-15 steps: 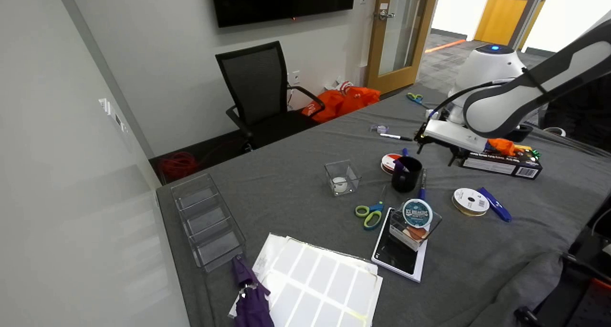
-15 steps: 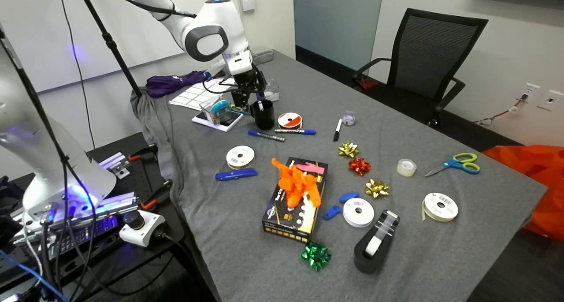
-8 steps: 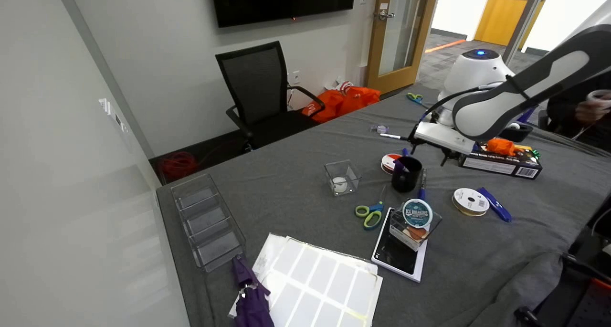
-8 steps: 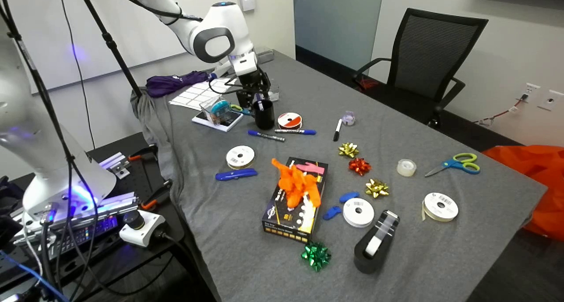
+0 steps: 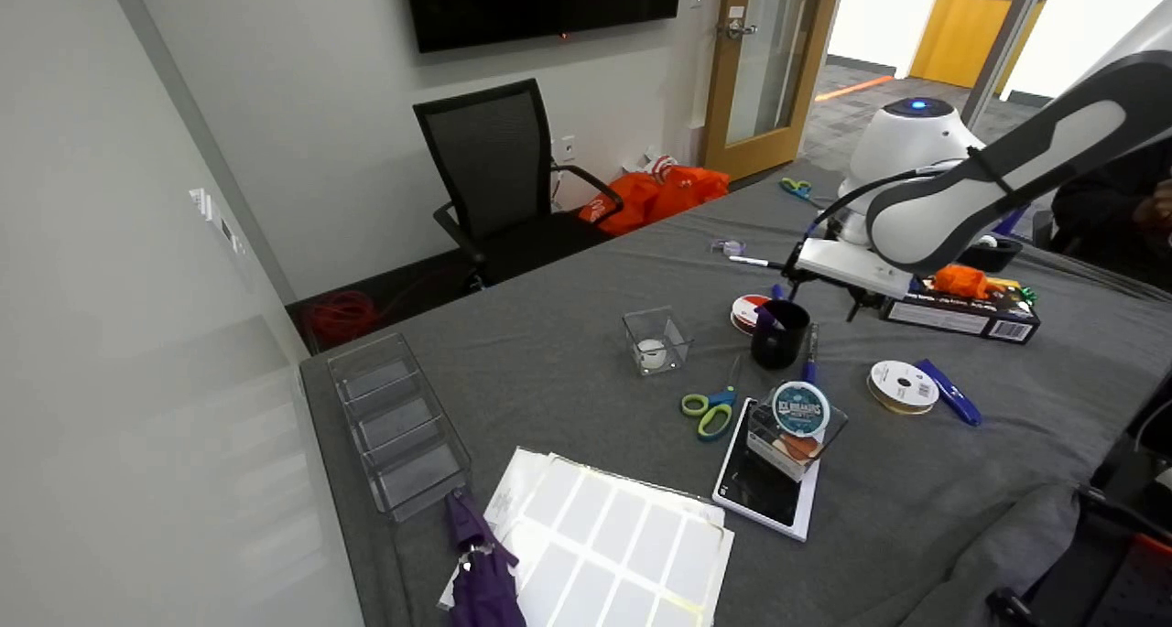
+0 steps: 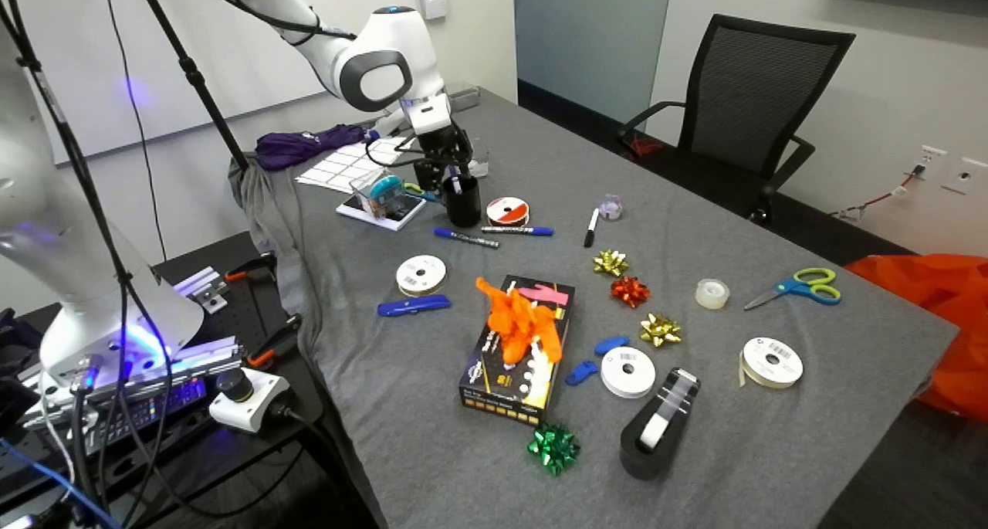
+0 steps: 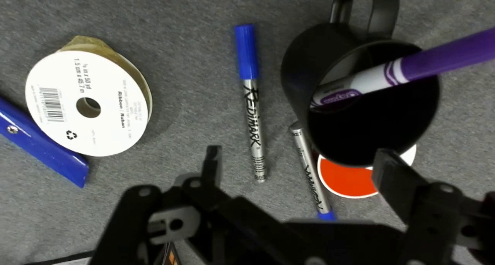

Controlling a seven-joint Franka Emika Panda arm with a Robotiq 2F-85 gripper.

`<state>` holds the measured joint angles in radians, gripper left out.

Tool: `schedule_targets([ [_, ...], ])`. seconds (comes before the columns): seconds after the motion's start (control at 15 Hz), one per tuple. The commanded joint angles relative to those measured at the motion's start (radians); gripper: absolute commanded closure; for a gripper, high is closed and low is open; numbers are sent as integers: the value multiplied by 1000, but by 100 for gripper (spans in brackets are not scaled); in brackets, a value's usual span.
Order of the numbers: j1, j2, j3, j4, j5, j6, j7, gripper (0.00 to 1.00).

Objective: Put the black mug on top of the white disc.

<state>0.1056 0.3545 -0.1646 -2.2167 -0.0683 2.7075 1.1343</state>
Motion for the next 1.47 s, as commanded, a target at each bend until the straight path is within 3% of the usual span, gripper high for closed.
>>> schedule_targets([
  [0.0,-11,4,22,-3,34,-46,-40,0],
  [0.6,5,84,43,40,88,-31,2,0],
  [0.67,3,97,49,50,103,-32,1,25],
  [0.8,1,110,57,63,130,-33,1,32],
  [1.4,-1,124,65,89,185,-39,-2,95],
])
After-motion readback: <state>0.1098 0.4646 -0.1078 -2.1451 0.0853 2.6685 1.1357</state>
